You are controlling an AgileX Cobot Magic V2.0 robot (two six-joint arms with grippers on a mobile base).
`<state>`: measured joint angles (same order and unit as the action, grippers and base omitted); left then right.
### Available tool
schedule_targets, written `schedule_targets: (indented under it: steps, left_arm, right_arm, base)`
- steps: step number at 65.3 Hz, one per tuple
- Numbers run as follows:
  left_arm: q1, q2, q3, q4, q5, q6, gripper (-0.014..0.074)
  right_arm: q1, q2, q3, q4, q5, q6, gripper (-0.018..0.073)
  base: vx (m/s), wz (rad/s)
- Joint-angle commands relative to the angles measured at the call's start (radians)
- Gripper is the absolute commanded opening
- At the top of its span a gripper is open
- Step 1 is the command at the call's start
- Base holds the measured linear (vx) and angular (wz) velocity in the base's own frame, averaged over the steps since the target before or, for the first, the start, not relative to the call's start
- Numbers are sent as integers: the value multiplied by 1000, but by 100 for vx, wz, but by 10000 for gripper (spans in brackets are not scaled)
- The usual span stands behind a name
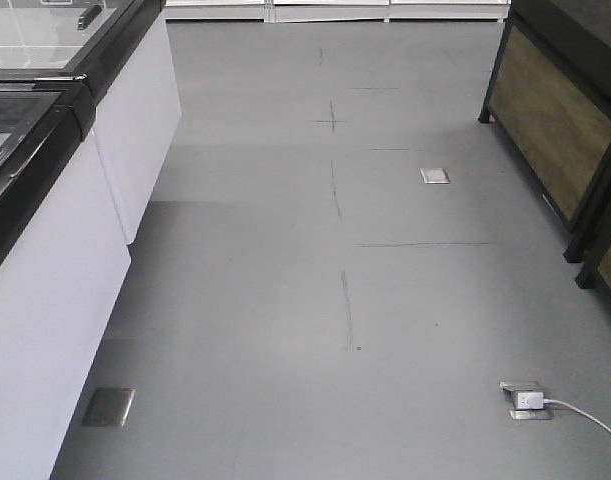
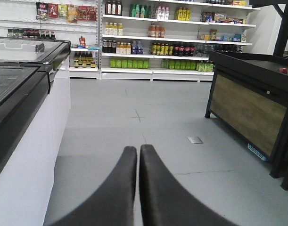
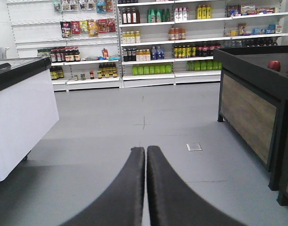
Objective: Left arm holds basket, right arm returns cookies
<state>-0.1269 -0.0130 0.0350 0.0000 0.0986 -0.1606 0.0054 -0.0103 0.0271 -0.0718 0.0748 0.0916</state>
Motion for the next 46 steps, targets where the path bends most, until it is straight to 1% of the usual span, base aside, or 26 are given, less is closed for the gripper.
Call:
schedule_targets:
  steps: [1,46]
  left_arm:
    - [0,-12,-32,0,-74,-10,-8]
    - [0,-12,-32,0,-74,-10,-8]
  right_arm:
    - [-5,-12,4,-9,-75,0,-8]
    - [-5,-12,4,-9,-75,0,-8]
  base:
    - [0,0]
    - [0,0]
